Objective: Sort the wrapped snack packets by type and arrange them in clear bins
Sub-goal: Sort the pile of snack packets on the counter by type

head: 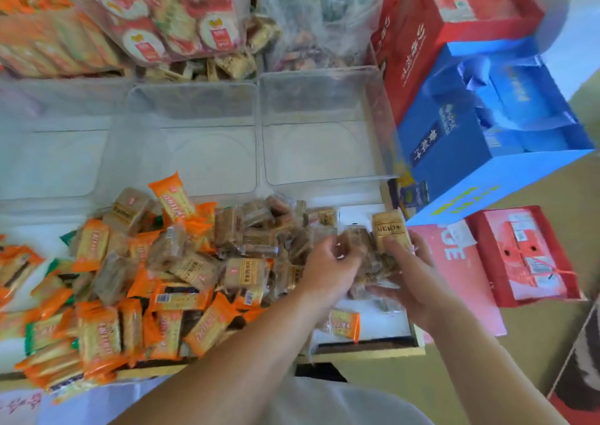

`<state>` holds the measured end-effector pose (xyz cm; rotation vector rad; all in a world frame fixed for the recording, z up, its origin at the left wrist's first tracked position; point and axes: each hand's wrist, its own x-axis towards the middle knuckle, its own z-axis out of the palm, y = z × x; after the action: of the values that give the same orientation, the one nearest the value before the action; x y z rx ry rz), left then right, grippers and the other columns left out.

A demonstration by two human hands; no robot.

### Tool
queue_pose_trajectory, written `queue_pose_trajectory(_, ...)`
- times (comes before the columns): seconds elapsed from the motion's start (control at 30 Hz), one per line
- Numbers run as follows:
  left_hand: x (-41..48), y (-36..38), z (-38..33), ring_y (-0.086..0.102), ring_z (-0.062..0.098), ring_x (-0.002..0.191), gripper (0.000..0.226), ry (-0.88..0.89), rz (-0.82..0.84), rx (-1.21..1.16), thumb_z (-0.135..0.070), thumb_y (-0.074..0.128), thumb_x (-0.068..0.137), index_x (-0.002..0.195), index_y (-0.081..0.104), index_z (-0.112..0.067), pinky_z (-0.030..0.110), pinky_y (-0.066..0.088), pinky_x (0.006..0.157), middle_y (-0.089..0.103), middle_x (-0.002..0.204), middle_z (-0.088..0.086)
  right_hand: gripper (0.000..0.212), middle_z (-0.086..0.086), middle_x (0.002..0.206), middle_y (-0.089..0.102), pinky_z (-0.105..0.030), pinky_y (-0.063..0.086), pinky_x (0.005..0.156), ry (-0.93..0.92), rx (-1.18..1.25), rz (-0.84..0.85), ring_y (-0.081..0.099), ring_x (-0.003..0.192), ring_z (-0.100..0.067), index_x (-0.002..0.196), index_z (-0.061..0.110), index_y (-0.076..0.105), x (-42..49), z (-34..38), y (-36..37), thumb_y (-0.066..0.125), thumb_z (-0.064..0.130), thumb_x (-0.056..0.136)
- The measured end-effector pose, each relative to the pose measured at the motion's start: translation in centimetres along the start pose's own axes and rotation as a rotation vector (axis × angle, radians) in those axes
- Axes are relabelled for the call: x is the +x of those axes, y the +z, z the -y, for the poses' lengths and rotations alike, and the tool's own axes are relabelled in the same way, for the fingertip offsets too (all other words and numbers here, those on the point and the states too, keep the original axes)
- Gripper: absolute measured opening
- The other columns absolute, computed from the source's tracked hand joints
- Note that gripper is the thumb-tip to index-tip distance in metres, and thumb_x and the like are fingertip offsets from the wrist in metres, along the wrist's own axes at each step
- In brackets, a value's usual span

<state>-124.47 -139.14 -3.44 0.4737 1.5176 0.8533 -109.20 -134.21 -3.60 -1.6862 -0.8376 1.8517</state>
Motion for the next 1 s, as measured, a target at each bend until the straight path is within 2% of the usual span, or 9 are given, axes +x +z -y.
queue_pose_trajectory(0.07,2.3,1.2,-0.5,0.075,0.018,0.096,0.042,-0.027,-0.048,0.013,-0.062,0.073,0.081,0.108,0.066,-0.03,0.049,0.061,0.09,0.076,0.104,-0.008,0.033,-0.011,0.116,0.072,-0.059,0.061,0.079,0.015,-0.001,0.004,0.074,0.096,-0.037,0.128,0.037,0.054,2.2,1.0,-0.7,0.067,0.032,0.098)
queue_pose_trajectory(0.17,5.2,2.6,-2.0,0.072,0.021,0.092,0.028,-0.086,-0.08,0.056,-0.05,0.063,0.098,0.095,0.062,-0.023,0.046,0.063,0.085,0.068,0.094,-0.005,0.038,-0.008,0.12,0.071,-0.056,0.062,0.075,0.07,-0.031,-0.024,0.073,0.1,-0.038,0.127,0.043,0.052,5.8,1.5,-1.1,0.07,0.036,0.094)
queue_pose_trajectory(0.33,9.0,3.0,-3.0,0.061,0.014,0.082,0.013,-0.149,-0.031,0.161,-0.03,0.051,0.107,0.118,0.055,-0.024,0.044,0.061,0.092,0.057,0.093,-0.009,0.05,-0.003,0.127,0.066,-0.058,0.06,0.082,0.146,-0.188,-0.03,0.065,0.113,-0.032,0.125,0.055,0.049,10.6,0.6,-1.3,0.076,0.041,0.085)
queue_pose_trajectory(0.47,9.9,1.9,-2.4,0.063,0.006,0.086,0.052,0.005,-0.032,0.373,-0.017,0.052,0.104,0.155,0.042,-0.02,0.01,0.052,0.063,0.054,0.149,0.001,0.068,0.0,0.133,0.061,-0.052,0.057,0.094,0.141,-0.251,0.016,0.061,0.119,-0.024,0.149,0.04,0.04,11.9,1.0,-2.2,0.075,0.042,0.09)
queue_pose_trajectory(0.5,9.3,1.4,-2.3,0.063,0.007,0.097,0.055,0.096,-0.058,0.462,-0.014,0.053,0.104,0.157,0.039,-0.019,0.007,0.049,0.069,0.051,0.153,0.003,0.068,0.001,0.133,0.06,-0.05,0.056,0.096,0.093,-0.331,-0.014,0.059,0.119,-0.022,0.148,0.037,0.043,11.9,1.1,-2.7,0.076,0.042,0.089)
queue_pose_trajectory(0.6,6.2,-0.1,-1.5,0.062,0.014,0.114,0.044,0.353,-0.177,0.635,-0.014,0.052,0.104,0.148,0.051,-0.017,0.02,0.049,0.093,0.063,0.136,0.001,0.062,0.003,0.129,0.059,-0.045,0.051,0.099,-0.05,-0.527,-0.147,0.059,0.115,-0.02,0.144,0.031,0.05,10.7,1.0,-4.6,0.076,0.042,0.088)
queue_pose_trajectory(0.77,0.2,-2.3,3.0,0.062,0.002,0.097,0.02,0.474,-0.28,0.665,-0.018,0.062,0.099,0.116,0.071,-0.021,0.025,0.055,0.084,0.065,0.106,-0.015,0.051,-0.006,0.124,0.052,-0.043,0.047,0.091,-0.416,-0.912,-0.228,0.052,0.113,-0.032,0.126,0.024,0.059,5.4,-4.6,-4.5,0.08,0.037,0.082)
queue_pose_trajectory(0.93,-3.5,-2.5,7.8,0.066,-0.002,0.08,0.013,0.275,-0.27,0.577,-0.024,0.066,0.097,0.105,0.075,-0.028,0.021,0.054,0.069,0.069,0.081,-0.021,0.087,0.003,0.162,-0.007,-0.055,0.019,0.122,-0.354,-1.46,0.066,-0.006,0.153,-0.029,0.154,0.056,0.009,4.6,-9.5,-1.4,0.055,0.078,0.083)
queue_pose_trajectory(1.0,-4.1,-2.9,9.9,0.065,-0.005,0.081,0.013,0.23,-0.283,0.559,-0.023,0.067,0.096,0.104,0.076,-0.028,0.016,0.051,0.07,0.069,0.081,-0.022,0.083,0.003,0.164,-0.009,-0.055,0.016,0.122,-0.385,-1.525,0.049,-0.007,0.154,-0.03,0.155,0.055,0.009,5.1,-10.2,-1.3,0.051,0.077,0.087)
